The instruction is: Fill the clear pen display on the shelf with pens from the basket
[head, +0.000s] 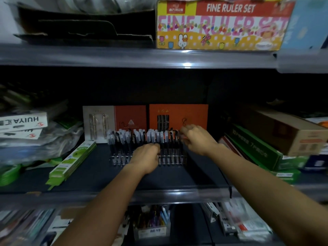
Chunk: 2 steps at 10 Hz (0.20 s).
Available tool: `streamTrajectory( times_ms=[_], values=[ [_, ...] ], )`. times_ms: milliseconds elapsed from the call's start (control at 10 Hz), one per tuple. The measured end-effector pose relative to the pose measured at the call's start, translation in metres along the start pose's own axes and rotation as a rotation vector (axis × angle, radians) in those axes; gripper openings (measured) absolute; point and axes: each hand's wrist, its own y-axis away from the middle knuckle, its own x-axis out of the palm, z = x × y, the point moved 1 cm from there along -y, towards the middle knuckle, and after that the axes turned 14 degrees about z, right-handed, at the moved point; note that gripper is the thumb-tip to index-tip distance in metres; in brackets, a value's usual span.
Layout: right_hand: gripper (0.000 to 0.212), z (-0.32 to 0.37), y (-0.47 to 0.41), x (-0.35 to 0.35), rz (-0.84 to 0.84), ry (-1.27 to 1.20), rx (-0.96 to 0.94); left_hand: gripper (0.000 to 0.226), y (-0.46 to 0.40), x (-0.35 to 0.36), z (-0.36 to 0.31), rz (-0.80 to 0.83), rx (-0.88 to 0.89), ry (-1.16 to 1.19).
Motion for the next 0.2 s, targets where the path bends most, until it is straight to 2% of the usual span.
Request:
streamTrajectory(
  times_ms=[200],
  values=[
    [0.026, 0.013, 0.021, -0.004, 0.010, 0.064, 0.016, 0.023, 0.013, -0.022, -0.012, -0.119, -0.021, -0.172]
  ],
)
